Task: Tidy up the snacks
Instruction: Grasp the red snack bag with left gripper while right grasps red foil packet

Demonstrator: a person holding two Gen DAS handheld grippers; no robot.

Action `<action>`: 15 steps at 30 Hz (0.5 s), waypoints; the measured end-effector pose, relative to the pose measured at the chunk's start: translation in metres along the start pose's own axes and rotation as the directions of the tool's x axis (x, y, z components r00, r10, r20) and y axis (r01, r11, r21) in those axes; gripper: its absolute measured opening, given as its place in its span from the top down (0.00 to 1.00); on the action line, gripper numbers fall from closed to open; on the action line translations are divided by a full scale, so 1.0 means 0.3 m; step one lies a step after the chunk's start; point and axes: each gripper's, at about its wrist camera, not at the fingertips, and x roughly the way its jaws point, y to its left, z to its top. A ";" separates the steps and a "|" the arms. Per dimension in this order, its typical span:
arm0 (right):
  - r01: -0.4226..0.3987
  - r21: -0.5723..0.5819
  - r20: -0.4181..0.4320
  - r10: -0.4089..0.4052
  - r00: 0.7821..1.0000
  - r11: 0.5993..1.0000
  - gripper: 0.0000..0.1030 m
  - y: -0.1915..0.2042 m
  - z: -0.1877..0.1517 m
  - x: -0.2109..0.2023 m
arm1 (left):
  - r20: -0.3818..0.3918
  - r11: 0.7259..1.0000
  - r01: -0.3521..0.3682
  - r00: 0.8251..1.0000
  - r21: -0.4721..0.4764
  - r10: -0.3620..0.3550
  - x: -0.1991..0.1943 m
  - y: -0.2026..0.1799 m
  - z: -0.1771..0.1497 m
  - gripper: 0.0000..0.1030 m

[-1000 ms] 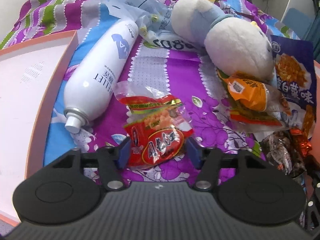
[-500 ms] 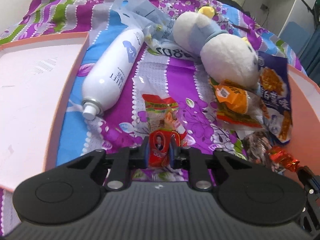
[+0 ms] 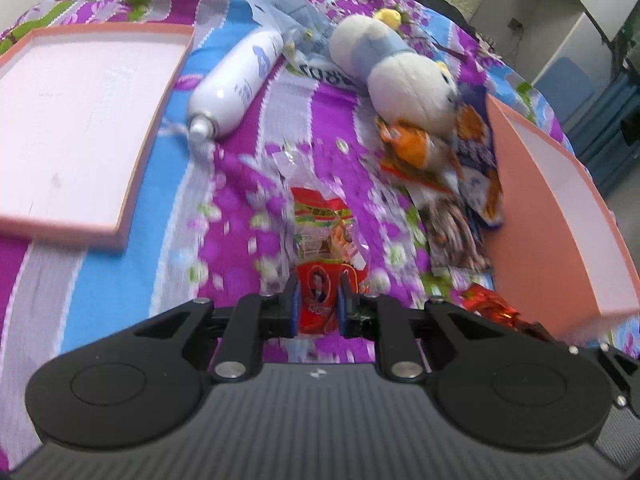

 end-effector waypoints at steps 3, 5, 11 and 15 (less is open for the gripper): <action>-0.024 -0.004 -0.005 0.024 1.000 1.000 0.96 0.018 -0.028 -0.038 | -0.028 1.000 0.019 0.999 -0.002 -0.019 -0.044 -0.011 -0.068 0.81; -0.044 -0.017 -0.006 0.044 0.999 0.999 0.96 0.028 -0.047 -0.063 | -0.041 1.000 0.017 0.999 0.010 -0.016 -0.070 -0.023 -0.106 0.81; -0.120 -0.001 -0.032 0.120 0.992 0.993 0.95 0.030 -0.107 -0.111 | -0.108 0.999 0.022 0.994 0.038 -0.018 -0.112 -0.047 -0.197 0.79; -0.195 0.017 -0.046 0.195 0.980 0.981 0.94 0.044 -0.126 -0.120 | -0.129 0.999 -0.011 0.992 0.032 0.015 -0.113 -0.026 -0.223 0.77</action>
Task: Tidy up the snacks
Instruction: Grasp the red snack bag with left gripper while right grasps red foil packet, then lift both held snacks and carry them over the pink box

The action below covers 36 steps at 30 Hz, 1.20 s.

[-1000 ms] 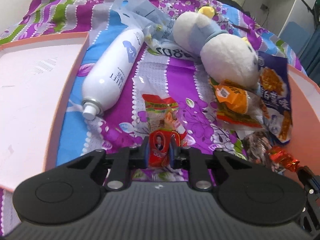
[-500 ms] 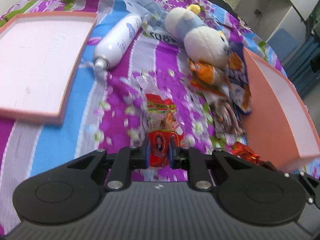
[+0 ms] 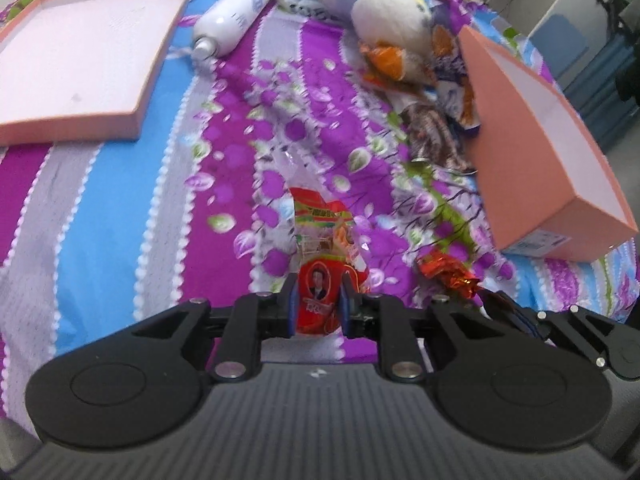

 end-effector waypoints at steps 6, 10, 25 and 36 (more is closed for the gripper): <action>-0.089 0.046 0.001 0.089 0.996 0.995 0.92 0.003 -0.003 -0.001 | -0.032 0.998 -0.057 0.998 0.002 0.057 0.009 0.037 0.006 0.65; -0.158 0.090 0.025 0.157 0.987 0.983 0.76 -0.013 -0.011 -0.009 | -0.048 0.998 -0.066 0.997 -0.002 0.066 0.011 0.053 0.004 0.28; -0.350 0.287 0.143 0.321 0.936 0.892 0.29 -0.108 -0.017 0.080 | -0.053 1.000 -0.012 0.999 -0.013 0.011 0.090 0.030 0.017 0.15; -0.344 0.196 0.123 0.325 0.938 0.918 0.39 -0.051 -0.011 0.133 | -0.048 0.993 -0.080 0.995 0.085 0.084 0.151 -0.032 0.031 0.08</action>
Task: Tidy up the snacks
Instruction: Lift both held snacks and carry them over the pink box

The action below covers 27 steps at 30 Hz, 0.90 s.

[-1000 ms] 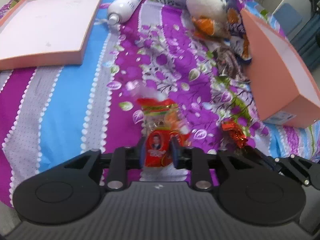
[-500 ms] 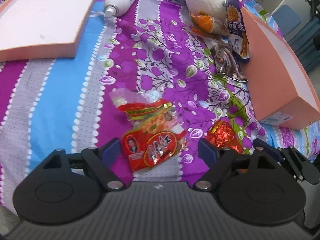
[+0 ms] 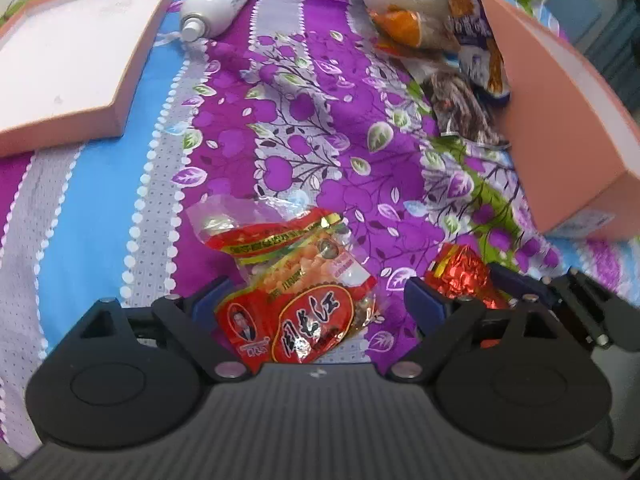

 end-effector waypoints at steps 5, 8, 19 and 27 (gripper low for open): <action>0.033 -0.022 -0.023 -0.034 0.999 0.999 0.41 -0.009 -0.001 -0.028 | -0.009 0.999 -0.021 1.000 0.044 0.021 0.012 -0.021 0.004 0.08; 0.083 -0.030 -0.026 -0.084 0.996 0.996 0.41 -0.018 -0.004 -0.051 | -0.018 0.996 -0.043 0.999 0.073 0.044 0.024 -0.036 0.006 0.09; 0.157 0.102 -0.060 -0.152 0.987 0.982 0.41 -0.102 -0.001 -0.074 | -0.002 0.970 -0.138 0.990 0.199 0.142 0.032 -0.119 -0.002 0.34; 0.172 0.209 -0.052 -0.165 0.985 0.963 0.41 -0.153 0.029 -0.130 | -0.001 0.985 -0.078 0.997 0.154 0.080 -0.017 -0.119 0.005 0.36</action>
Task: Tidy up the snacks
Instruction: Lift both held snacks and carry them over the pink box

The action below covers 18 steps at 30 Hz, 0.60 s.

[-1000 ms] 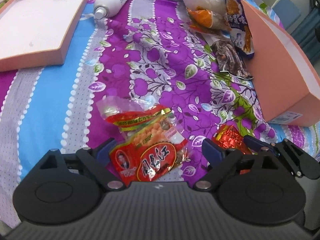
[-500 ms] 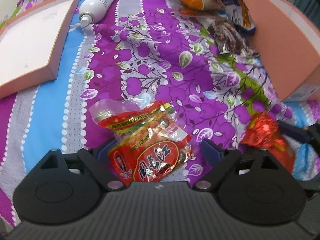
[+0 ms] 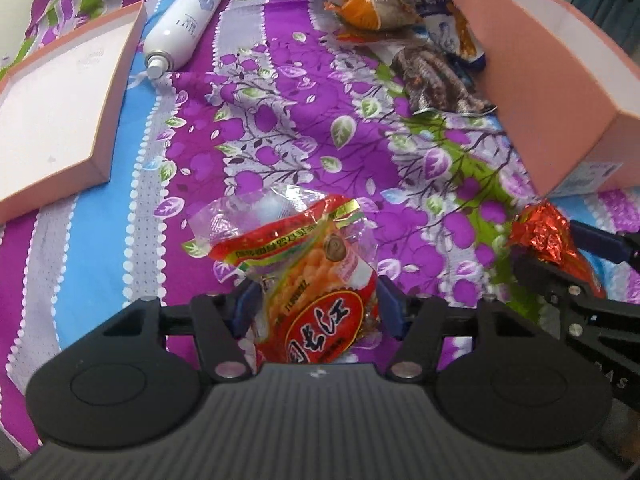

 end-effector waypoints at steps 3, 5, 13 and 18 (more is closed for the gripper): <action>-0.001 0.029 0.013 0.001 1.000 1.000 0.41 -0.012 0.015 -0.032 | 0.011 0.999 0.032 0.999 -0.015 -0.032 -0.042 -0.009 0.011 0.36; -0.004 0.045 0.022 0.003 1.000 0.999 0.41 -0.017 0.032 -0.055 | 0.030 0.999 0.039 0.999 -0.014 -0.038 -0.077 -0.021 0.022 0.35; -0.005 0.083 0.102 -0.003 0.995 0.997 0.41 -0.028 0.114 -0.171 | 0.132 0.995 0.094 0.987 -0.021 -0.090 -0.248 -0.054 0.093 0.35; -0.009 0.108 0.169 -0.010 0.986 0.994 0.41 -0.049 0.178 -0.251 | 0.203 0.991 0.130 0.971 -0.014 -0.125 -0.357 -0.078 0.144 0.35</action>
